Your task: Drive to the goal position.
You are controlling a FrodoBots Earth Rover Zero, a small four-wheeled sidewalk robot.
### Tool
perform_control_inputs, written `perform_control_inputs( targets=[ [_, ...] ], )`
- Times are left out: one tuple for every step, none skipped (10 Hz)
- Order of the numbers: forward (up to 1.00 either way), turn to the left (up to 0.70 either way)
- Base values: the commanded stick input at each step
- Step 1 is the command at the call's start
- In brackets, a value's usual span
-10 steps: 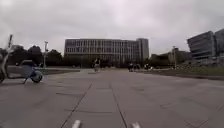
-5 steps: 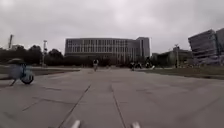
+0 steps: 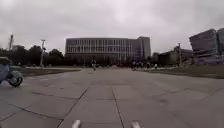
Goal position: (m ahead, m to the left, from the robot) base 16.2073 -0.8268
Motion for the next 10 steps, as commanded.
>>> perform_control_inputs(
  targets=[
    [1.00,0.00],
    [1.00,0.00],
    [1.00,0.00],
    [1.00,0.00],
    [1.00,0.00],
    [1.00,0.00],
    [1.00,0.00],
    [1.00,0.00],
    [1.00,0.00],
    [1.00,0.00]
  ],
)
